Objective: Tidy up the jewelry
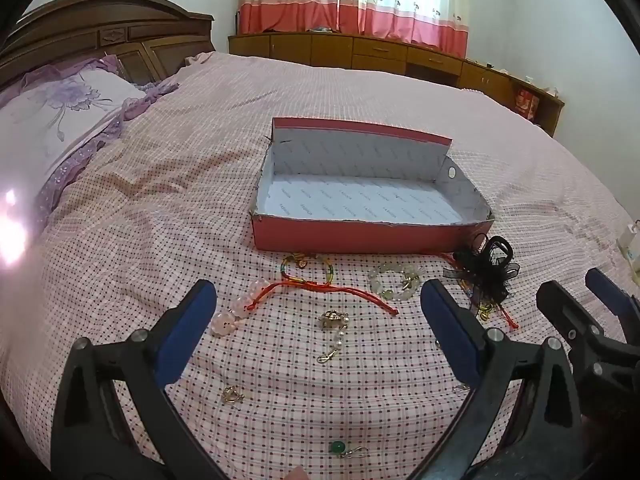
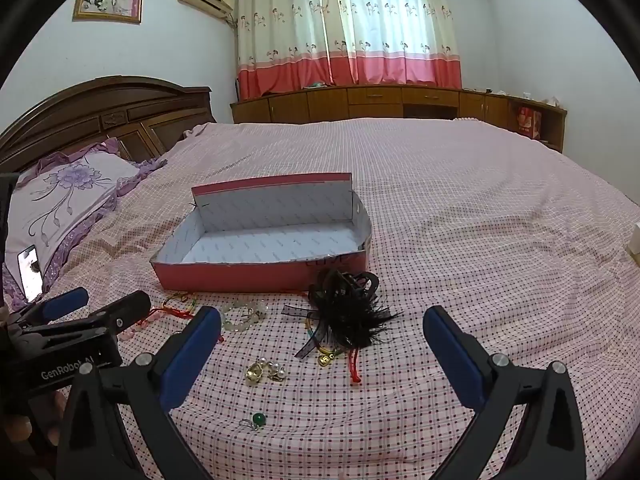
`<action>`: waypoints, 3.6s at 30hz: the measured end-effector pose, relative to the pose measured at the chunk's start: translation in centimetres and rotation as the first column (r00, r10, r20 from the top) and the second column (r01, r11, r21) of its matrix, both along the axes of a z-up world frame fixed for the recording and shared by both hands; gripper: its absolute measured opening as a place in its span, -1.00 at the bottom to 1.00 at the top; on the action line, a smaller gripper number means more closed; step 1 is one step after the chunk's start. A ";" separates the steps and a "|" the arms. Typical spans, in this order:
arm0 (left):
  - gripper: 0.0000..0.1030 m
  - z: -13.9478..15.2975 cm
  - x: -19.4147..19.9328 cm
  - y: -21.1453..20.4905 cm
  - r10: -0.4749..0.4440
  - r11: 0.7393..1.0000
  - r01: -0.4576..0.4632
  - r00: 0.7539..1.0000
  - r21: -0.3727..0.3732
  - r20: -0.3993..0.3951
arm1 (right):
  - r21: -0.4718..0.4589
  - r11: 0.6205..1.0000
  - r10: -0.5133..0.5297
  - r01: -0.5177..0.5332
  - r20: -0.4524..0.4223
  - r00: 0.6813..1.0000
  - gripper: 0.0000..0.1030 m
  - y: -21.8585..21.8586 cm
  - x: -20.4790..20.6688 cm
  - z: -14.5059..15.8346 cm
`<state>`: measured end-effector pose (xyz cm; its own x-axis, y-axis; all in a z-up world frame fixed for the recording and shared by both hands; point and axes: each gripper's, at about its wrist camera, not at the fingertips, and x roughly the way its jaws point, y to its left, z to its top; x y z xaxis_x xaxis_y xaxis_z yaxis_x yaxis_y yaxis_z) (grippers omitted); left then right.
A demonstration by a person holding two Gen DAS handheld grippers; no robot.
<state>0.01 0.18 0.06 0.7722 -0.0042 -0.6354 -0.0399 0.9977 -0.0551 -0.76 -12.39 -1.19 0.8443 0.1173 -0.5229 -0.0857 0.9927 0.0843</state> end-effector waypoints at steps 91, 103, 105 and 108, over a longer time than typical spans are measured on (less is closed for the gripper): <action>0.82 -2.3 1.5 7.5 0.084 0.996 -0.080 0.993 0.047 -0.079 | -0.011 0.999 -0.044 0.043 -0.054 0.998 1.00 -0.8 1.4 -1.1; 0.09 -5.7 3.5 7.4 -0.013 1.000 0.016 0.974 0.011 -0.227 | -0.013 0.998 -0.067 0.066 -0.111 0.992 1.00 -1.5 2.9 -2.4; -0.07 -6.4 3.8 6.9 -0.035 0.999 0.042 0.967 0.020 -0.253 | -0.013 0.998 -0.070 0.069 -0.116 0.991 1.00 -1.6 3.1 -2.5; -0.09 -7.2 4.1 6.6 -0.043 0.998 0.053 0.961 0.031 -0.273 | -0.014 0.997 -0.073 0.072 -0.123 0.990 1.00 -1.7 3.3 -2.6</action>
<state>4.12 6.75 -7.10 0.5693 -0.0094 -0.8221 -0.0001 0.9999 -0.0115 2.58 -14.05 -3.78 0.7793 0.0526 -0.6244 -0.0029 0.9968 0.0804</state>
